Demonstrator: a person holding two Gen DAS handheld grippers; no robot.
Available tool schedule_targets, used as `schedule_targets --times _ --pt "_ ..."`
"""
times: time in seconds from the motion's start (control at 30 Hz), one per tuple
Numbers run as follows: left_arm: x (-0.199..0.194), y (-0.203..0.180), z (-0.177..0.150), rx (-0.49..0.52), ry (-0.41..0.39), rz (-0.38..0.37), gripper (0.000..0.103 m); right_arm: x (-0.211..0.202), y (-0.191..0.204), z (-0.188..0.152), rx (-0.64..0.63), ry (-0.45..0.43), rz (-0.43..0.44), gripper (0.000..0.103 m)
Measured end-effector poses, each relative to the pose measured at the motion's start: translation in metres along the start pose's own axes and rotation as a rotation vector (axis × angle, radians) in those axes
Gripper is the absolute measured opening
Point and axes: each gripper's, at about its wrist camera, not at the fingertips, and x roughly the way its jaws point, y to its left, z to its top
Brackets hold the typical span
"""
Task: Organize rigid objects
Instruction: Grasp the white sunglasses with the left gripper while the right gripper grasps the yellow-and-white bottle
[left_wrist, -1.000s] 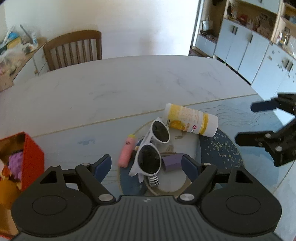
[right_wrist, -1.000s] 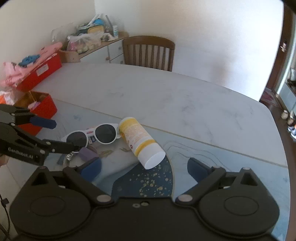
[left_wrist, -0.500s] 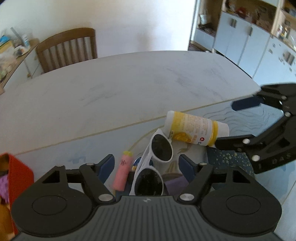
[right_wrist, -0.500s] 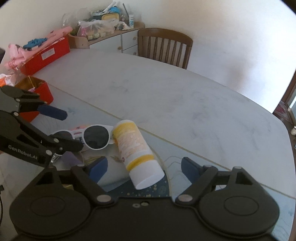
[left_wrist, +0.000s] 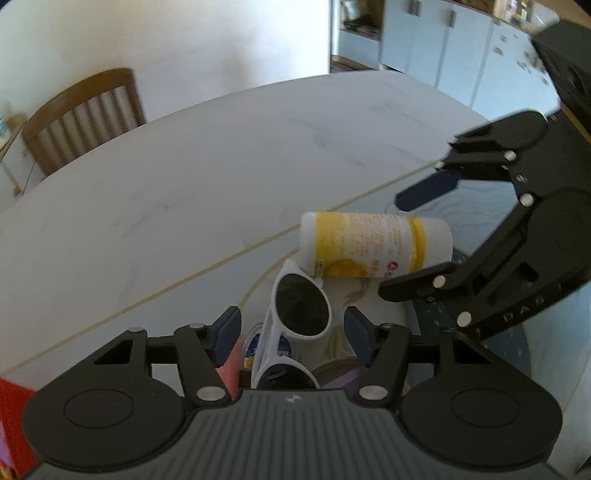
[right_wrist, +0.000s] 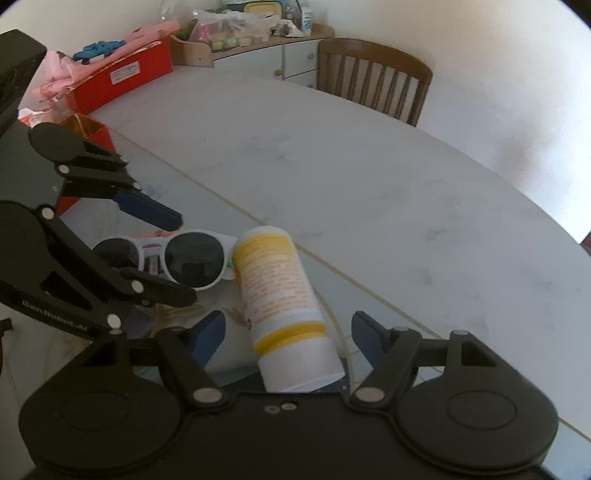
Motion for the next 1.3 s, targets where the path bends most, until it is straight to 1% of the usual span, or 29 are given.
schedule_targets --times 0.07,0.1,0.17,0.3,0.33,0.4,0.5,0.6,0.73,0.93,1.2,1.3 --pt "0.002 -0.002 -0.001 0.018 0.000 -0.013 0.057 0.002 0.000 -0.001 -0.005 0.008 0.007 0.071" --pt "0.003 -0.003 -0.001 0.023 0.002 -0.015 0.053 0.003 0.000 -0.002 -0.003 0.012 0.009 0.069" --pt "0.005 -0.005 -0.002 0.035 0.003 -0.002 0.051 0.003 -0.001 -0.003 -0.002 0.015 0.018 0.066" --pt "0.005 -0.007 -0.001 0.062 -0.011 0.006 0.041 0.007 0.000 -0.004 -0.009 0.022 0.016 0.060" --pt "0.006 -0.007 -0.001 0.064 -0.011 0.009 0.040 0.007 0.000 -0.004 -0.008 0.024 0.013 0.058" --pt "0.006 -0.008 -0.003 0.074 -0.014 0.020 0.040 0.007 -0.002 -0.005 -0.001 0.026 0.011 0.049" --pt "0.005 -0.009 -0.005 0.096 -0.020 0.030 0.039 0.005 -0.003 -0.006 0.014 0.024 0.013 0.046" --pt "0.005 -0.009 -0.005 0.097 -0.021 0.032 0.038 0.003 -0.002 -0.008 0.036 0.019 0.011 0.045" --pt "0.002 -0.006 -0.005 0.078 -0.027 0.026 0.038 -0.004 -0.001 -0.012 0.095 0.005 0.004 0.044" --pt "-0.011 0.008 -0.001 -0.001 -0.057 0.020 0.037 -0.018 -0.004 -0.014 0.195 -0.018 -0.010 0.044" --pt "-0.043 0.022 -0.012 -0.109 -0.117 0.022 0.037 -0.049 0.014 -0.019 0.222 -0.074 -0.017 0.044" --pt "-0.055 0.028 -0.019 -0.143 -0.140 0.038 0.037 -0.061 0.023 -0.021 0.229 -0.089 -0.023 0.044"
